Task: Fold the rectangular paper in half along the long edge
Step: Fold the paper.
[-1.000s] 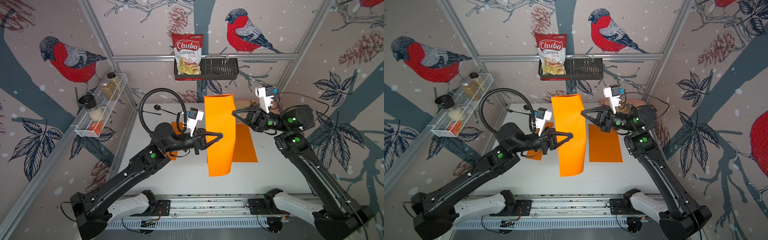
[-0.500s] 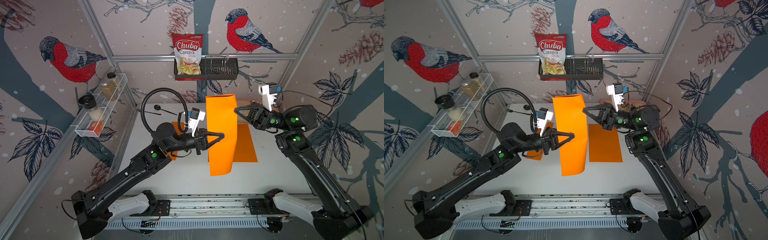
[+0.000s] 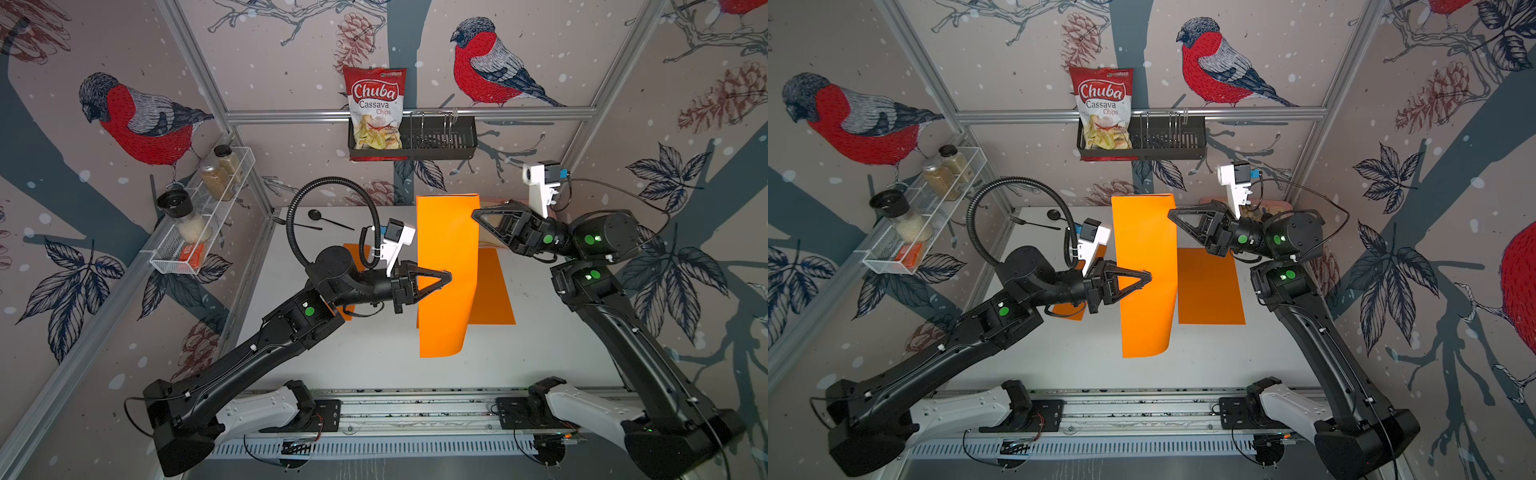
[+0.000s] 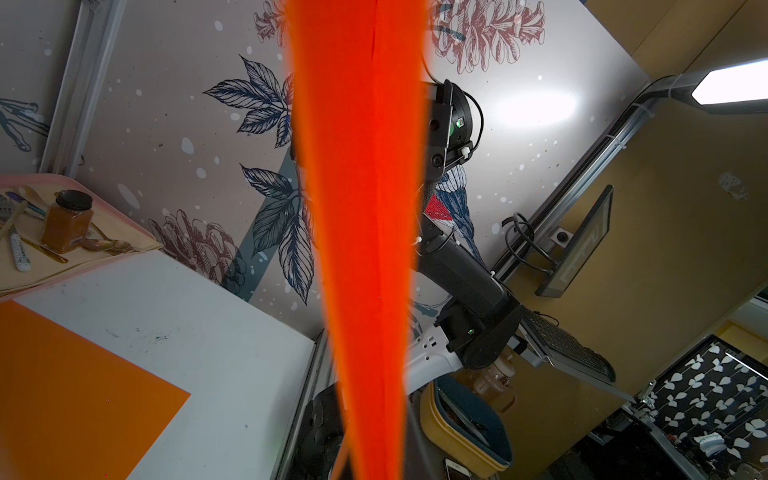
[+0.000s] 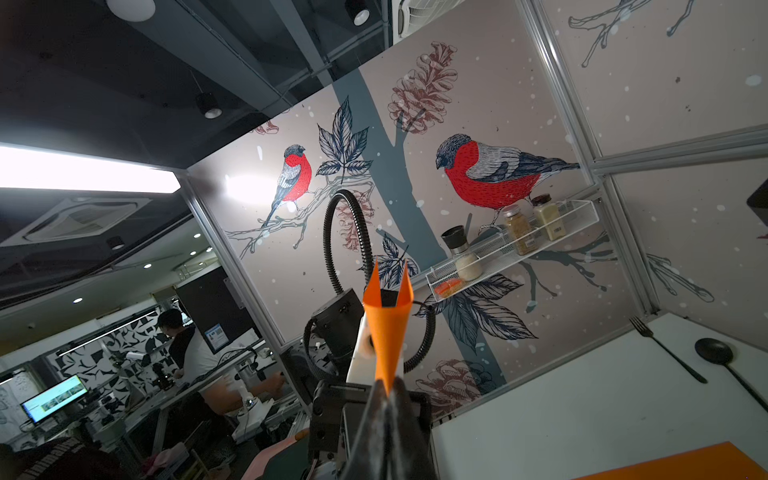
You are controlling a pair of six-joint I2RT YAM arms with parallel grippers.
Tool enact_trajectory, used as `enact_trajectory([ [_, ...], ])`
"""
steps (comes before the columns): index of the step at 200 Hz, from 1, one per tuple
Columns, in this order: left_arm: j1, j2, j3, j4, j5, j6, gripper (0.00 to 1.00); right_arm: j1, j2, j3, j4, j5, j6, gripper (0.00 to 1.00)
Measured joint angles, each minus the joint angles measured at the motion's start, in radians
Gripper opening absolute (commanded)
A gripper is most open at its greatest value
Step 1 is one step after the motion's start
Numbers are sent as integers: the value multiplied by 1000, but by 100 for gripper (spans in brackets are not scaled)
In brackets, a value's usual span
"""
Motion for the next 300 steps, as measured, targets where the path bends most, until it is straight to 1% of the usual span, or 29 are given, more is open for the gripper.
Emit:
enact_trajectory([
  [4, -1, 0, 0, 0, 1, 0, 0, 0, 2, 2, 0, 0, 0, 8],
  [14, -2, 0, 0, 0, 2, 0, 0, 0, 5, 5, 5, 1, 0, 0],
  [30, -3, -2, 0, 0, -1, 0, 0, 0, 8, 8, 15, 0, 5, 0],
  [37, -3, -3, 0, 0, -2, 0, 0, 0, 9, 8, 19, 0, 6, 9],
  [43, -3, -3, -1, 0, -1, 0, 0, 0, 10, 8, 23, 0, 6, 12],
  [59, -5, -5, -1, -3, 1, 0, 0, 0, 18, 14, 40, 4, 7, 0],
  [70, -6, -5, -1, -3, 0, 0, 0, 0, 21, 15, 45, 4, 17, 0],
  [75, -7, -6, -1, -3, -1, 0, 0, -1, 21, 15, 45, 4, 24, 4],
  [80, -8, -6, -1, -3, -2, 0, 0, -1, 22, 15, 45, 5, 25, 12],
  [84, -8, -6, -1, -3, -3, 0, 0, -2, 22, 16, 45, 5, 25, 14],
  [87, -8, -6, -1, -3, -3, 0, 0, -2, 23, 17, 44, 4, 26, 13],
  [95, -9, -7, -1, -4, -2, 0, 0, -3, 24, 22, 44, 5, 26, 4],
  [101, -10, -8, -1, -6, -2, 0, 0, -6, 26, 27, 47, 9, 26, 0],
  [110, -11, -8, -1, -6, -2, 0, 0, -8, 28, 30, 59, 11, 29, 1],
  [121, -11, -9, -1, -7, -3, 1, 0, -9, 31, 32, 65, 11, 29, 11],
  [132, -12, -9, -1, -7, -12, 1, 0, -10, 33, 37, 66, 12, 29, 12],
  [135, -13, -10, -1, -8, -11, 1, 0, -11, 34, 39, 66, 13, 29, 11],
  [146, -14, -10, -1, -13, -11, 1, 0, -14, 38, 45, 70, 17, 29, 0],
  [165, -15, -14, -1, -27, -15, 6, 0, -13, 43, 47, 82, 17, 32, 0],
  [172, -15, -16, -1, -29, -17, 11, 0, -13, 45, 47, 87, 17, 32, 8],
  [177, -15, -17, -1, -30, -17, 14, 0, -13, 47, 48, 89, 17, 32, 10],
  [181, -15, -18, -1, -30, -17, 18, 0, -13, 49, 51, 89, 17, 33, 8],
  [187, -15, -18, -1, -30, -17, 18, 0, -13, 52, 55, 89, 18, 33, 0],
  [217, -15, -23, -1, -31, -18, 22, 0, -13, 56, 58, 106, 16, 52, 0],
  [223, -16, -24, -1, -32, -18, 22, 0, -13, 55, 58, 106, 16, 52, 9],
  [231, -16, -25, -1, -34, -18, 23, 0, -13, 51, 56, 105, 16, 52, 25],
  [247, -16, -27, 0, -37, -20, 24, 0, -13, 42, 53, 104, 15, 52, 45],
  [268, -16, -27, 10, -48, -21, 26, 0, -13, 20, 26, 94, 10, 51, 55],
  [300, -17, -26, 38, -51, -26, 28, 0, 2, -35, -25, -8, -3, 9, 58],
])
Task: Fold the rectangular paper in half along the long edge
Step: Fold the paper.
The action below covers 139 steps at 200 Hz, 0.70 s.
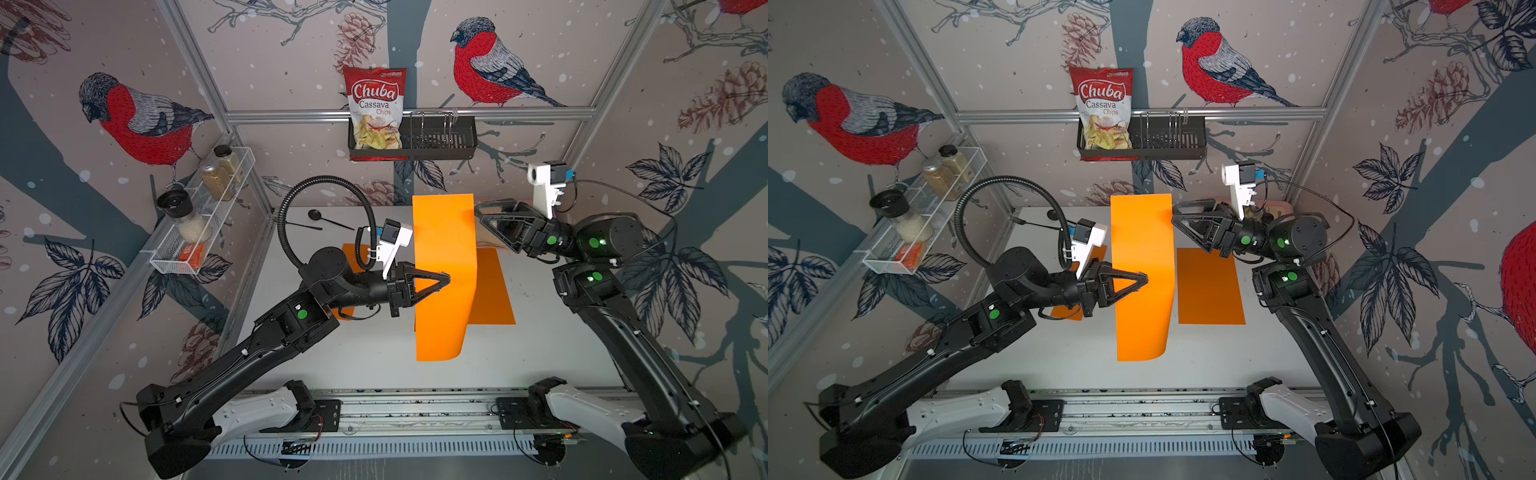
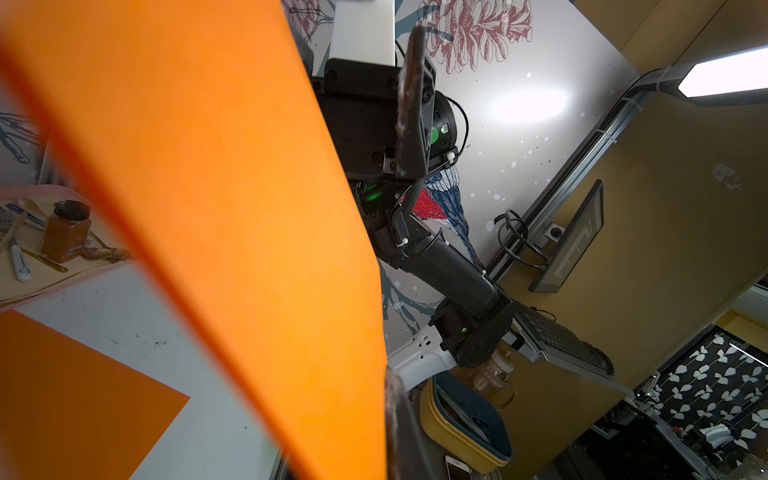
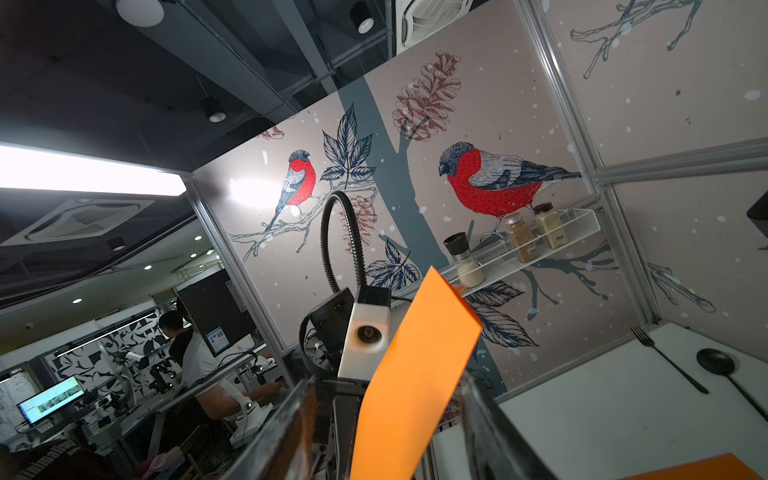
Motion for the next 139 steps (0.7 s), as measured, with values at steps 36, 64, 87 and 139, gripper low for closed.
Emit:
enact_trajectory([
  [36, 0, 0, 19, 0, -20, 12, 0, 45, -59, -19, -165, -7, -98, 59],
  [64, -1, 4, 26, -1, -26, 16, 0, 95, -76, -7, -307, -1, -189, 55],
  [87, -1, 5, 29, -2, -36, 16, 0, 130, -85, 9, -415, 13, -257, 34],
  [139, -2, 5, 48, -31, -61, 17, 0, 146, -116, 12, -540, 44, -342, 13],
])
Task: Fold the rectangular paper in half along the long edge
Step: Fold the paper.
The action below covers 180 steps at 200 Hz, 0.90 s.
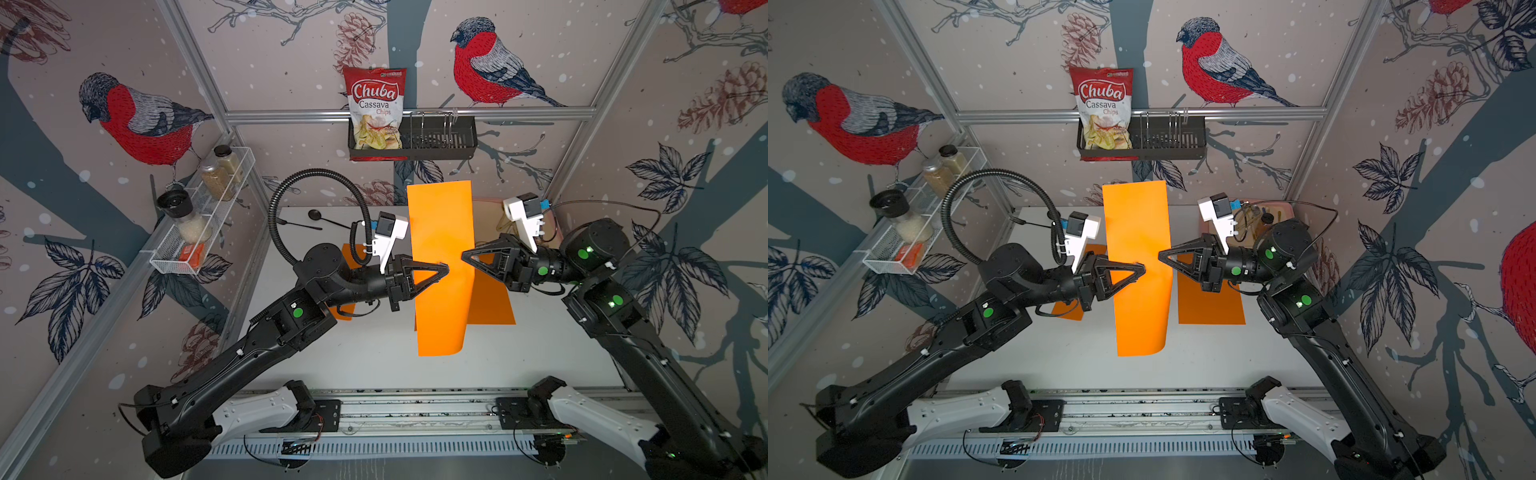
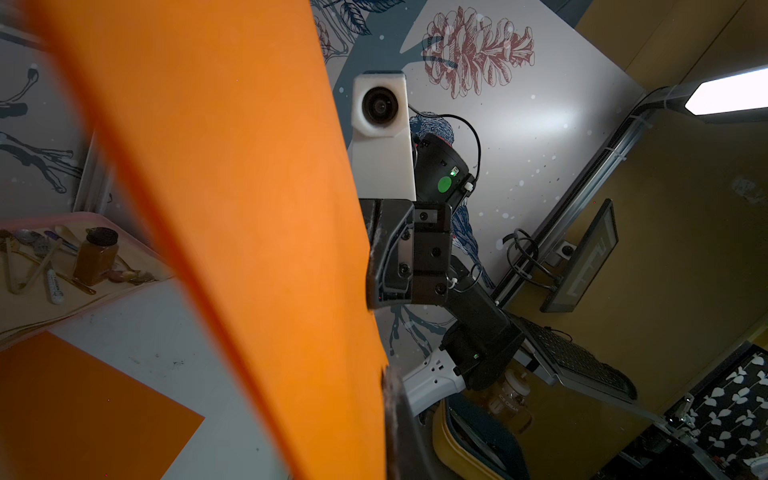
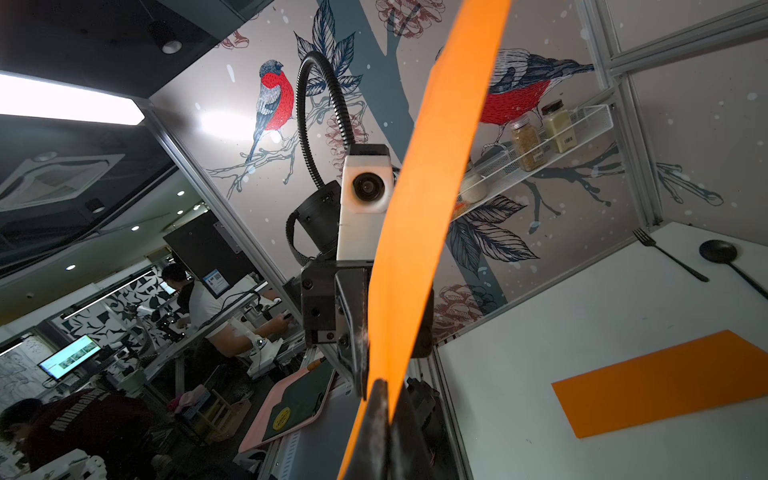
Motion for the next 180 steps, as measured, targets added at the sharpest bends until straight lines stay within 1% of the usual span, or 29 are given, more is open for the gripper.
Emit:
enact_trajectory([
  [4, -2, 0, 1, -4, 0, 0, 0, 1, -2, 1, -6, 0, -5, 24],
  [7, -3, 0, 2, -5, -2, 0, 0, 1, -4, 2, -11, 0, -6, 29],
  [11, -3, 0, 4, -6, -5, 0, 0, 0, -6, 3, -19, 0, -7, 32],
  [16, -3, 0, 7, -6, -10, 0, 0, 0, -7, 6, -27, 0, -9, 32],
  [21, -3, 0, 10, -6, -10, 0, 0, -1, -7, 9, -36, 1, -14, 29],
  [32, -3, -1, 17, -5, -13, 1, 0, -1, -8, 13, -52, 0, -35, 11],
  [39, -3, -3, 19, -6, -13, 2, 0, -1, -10, 14, -61, 1, -35, 4],
  [46, -3, -3, 23, -6, -13, 4, 0, -1, -12, 14, -70, 0, -38, 0],
  [63, -3, -4, 29, -14, -16, 7, 0, -1, -17, 14, -84, 0, -53, 0],
  [69, -3, -4, 30, -21, -17, 7, 0, -1, -19, 14, -90, 0, -53, 6],
  [75, -3, -4, 30, -24, -18, 8, 0, -1, -23, 14, -95, 0, -57, 15],
  [83, -3, -5, 32, -29, -21, 8, 0, -1, -26, 14, -101, -3, -59, 18],
  [90, -3, -6, 34, -29, -26, 8, 0, -1, -29, 13, -106, -7, -61, 16],
  [111, -3, -6, 39, -29, -35, 8, 0, 0, -34, 13, -123, -23, -81, 0],
  [133, -3, -5, 41, -36, -37, 8, 0, 0, -41, 10, -135, -27, -86, 0],
  [137, -3, -5, 41, -40, -37, 8, 0, 1, -43, 10, -140, -27, -87, 3],
  [143, -3, -5, 42, -44, -37, 8, 0, 1, -45, 9, -143, -27, -88, 12],
  [150, -3, -5, 42, -47, -38, 8, 0, 1, -47, 9, -148, -27, -88, 17],
  [155, -3, -5, 42, -47, -38, 8, 0, 1, -49, 9, -150, -27, -89, 18],
  [170, -3, -5, 44, -46, -42, 8, 0, 1, -53, 7, -157, -30, -95, 5],
  [180, -3, -5, 45, -46, -43, 8, 0, 1, -55, 5, -162, -31, -98, 1],
])
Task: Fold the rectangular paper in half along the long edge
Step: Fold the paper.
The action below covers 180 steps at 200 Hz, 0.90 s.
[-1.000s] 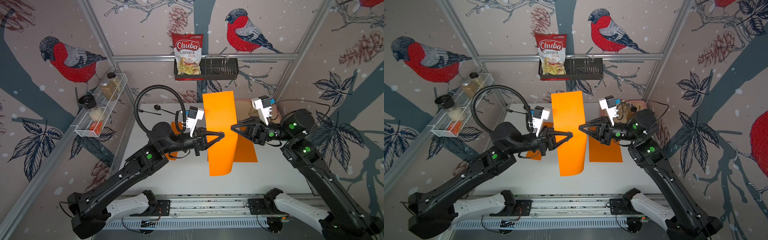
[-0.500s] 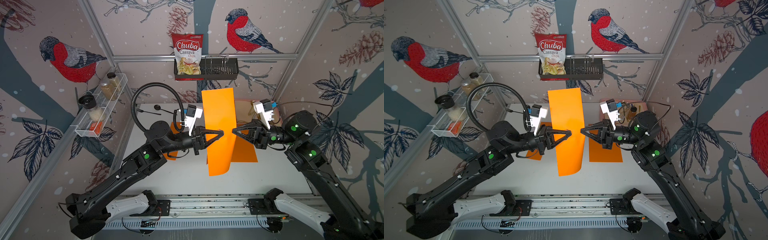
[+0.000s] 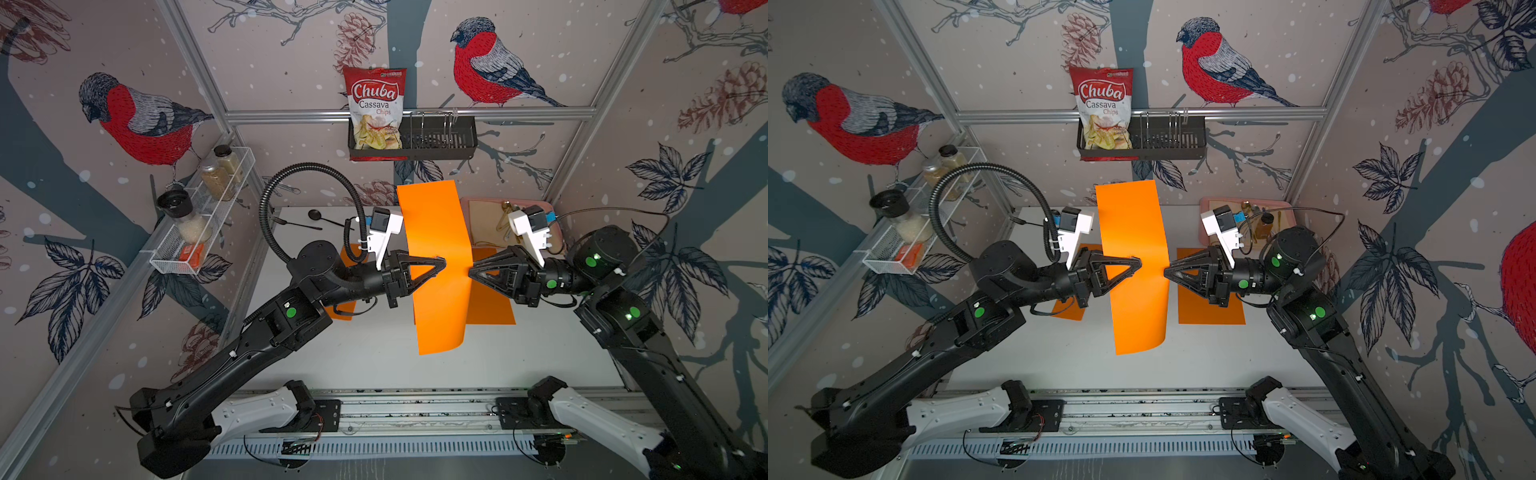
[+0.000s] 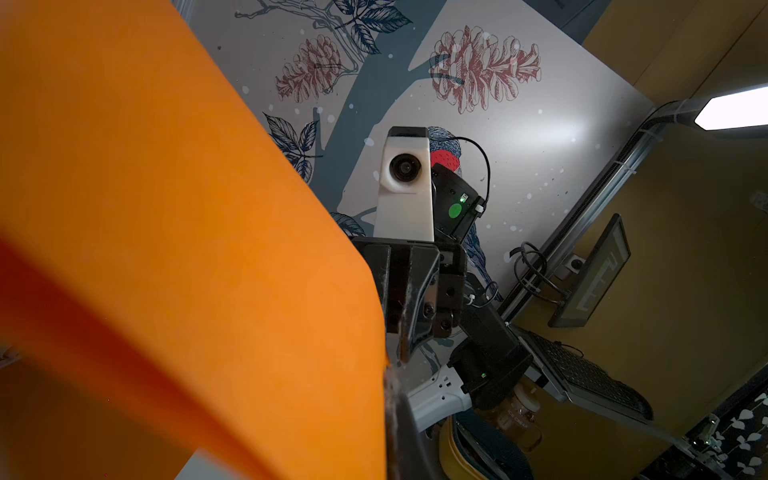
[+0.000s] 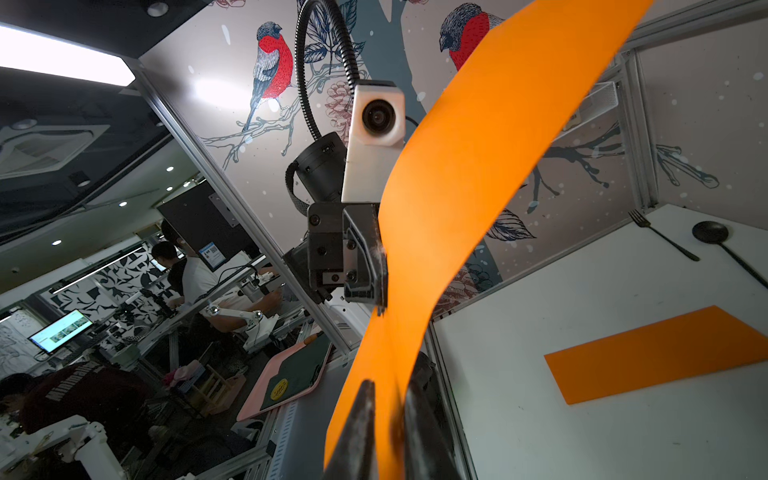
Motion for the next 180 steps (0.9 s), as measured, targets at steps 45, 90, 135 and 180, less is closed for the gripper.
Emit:
enact_trajectory([
  [45, 0, 3, 3, -3, -1, 0, 0, 3, -2, 0, -23, -4, -14, 5],
  [90, 0, 4, 10, -4, -2, 0, 0, 12, -2, 1, -42, -3, -18, 6],
  [135, -1, 4, 22, -12, -4, 9, 0, 21, -16, 1, -79, 4, -37, 5],
  [180, -1, 14, 29, -11, -9, 16, 0, 40, -22, -2, -98, 9, -41, 2],
])
